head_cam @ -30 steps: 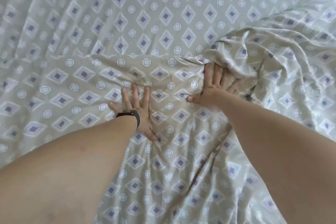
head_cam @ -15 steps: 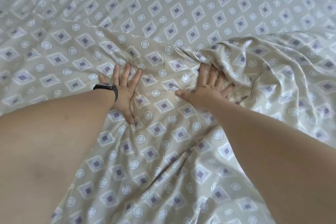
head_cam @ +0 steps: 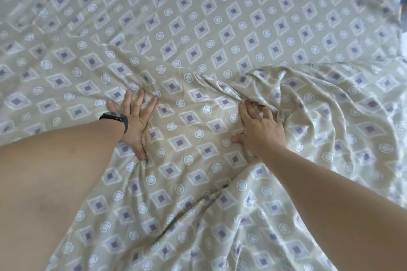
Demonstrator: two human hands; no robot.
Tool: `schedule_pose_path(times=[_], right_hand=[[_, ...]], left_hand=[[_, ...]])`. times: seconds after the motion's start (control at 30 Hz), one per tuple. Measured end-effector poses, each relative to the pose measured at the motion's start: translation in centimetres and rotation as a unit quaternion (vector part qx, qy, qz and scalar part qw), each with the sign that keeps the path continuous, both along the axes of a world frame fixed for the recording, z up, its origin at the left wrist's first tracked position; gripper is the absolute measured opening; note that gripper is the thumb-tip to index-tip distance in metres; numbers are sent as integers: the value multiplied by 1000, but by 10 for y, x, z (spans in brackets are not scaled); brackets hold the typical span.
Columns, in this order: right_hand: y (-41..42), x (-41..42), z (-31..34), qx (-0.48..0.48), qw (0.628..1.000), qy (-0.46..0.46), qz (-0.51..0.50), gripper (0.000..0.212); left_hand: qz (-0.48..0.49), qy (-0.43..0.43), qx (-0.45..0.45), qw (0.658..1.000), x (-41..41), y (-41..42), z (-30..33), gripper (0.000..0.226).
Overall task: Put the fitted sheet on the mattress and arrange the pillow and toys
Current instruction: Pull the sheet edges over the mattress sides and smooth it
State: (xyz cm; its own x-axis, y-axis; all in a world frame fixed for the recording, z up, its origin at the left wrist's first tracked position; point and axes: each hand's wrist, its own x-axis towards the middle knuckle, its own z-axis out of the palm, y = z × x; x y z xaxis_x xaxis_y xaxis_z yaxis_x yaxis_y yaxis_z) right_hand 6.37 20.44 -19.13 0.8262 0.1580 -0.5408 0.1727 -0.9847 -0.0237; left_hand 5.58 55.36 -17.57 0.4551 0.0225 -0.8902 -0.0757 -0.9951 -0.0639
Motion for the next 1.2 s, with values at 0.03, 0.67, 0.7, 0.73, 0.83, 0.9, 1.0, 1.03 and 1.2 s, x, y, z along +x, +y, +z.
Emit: schedule_pose_path(times=[0.03,0.67,0.7,0.73,0.83,0.9,1.0,1.03,1.2], right_hand=[[-1,1,3,7,1000,7,1,104],[-298,-5,34,28,972,-37,-232,53],[-314,-8,28,29,975,-4,-219,64],[-319,-12,21,23,983,24,-183,82],[-326,-21,6,15,988,69,-140,122],[-326,-17,3,-2,988,67,-140,129],[-322,-21,1,-29,992,41,-117,126],[-323,-25,-1,-31,993,32,-108,123],[-324,-28,-7,-42,994,22,-94,119]], left_hand=[[7,-1,6,1000,0,-2,-2,180],[331,29,-143,932,-69,-379,-51,136],[337,-1,-138,931,-73,-382,-78,130],[334,-10,-122,934,-70,-378,-94,133],[317,-21,-83,945,-73,-363,-134,142],[329,-52,-81,940,-75,-377,-98,157],[340,-103,-53,933,-78,-399,-34,168],[338,-110,-56,933,-81,-402,-29,170],[342,-166,-35,924,-92,-410,-24,177]])
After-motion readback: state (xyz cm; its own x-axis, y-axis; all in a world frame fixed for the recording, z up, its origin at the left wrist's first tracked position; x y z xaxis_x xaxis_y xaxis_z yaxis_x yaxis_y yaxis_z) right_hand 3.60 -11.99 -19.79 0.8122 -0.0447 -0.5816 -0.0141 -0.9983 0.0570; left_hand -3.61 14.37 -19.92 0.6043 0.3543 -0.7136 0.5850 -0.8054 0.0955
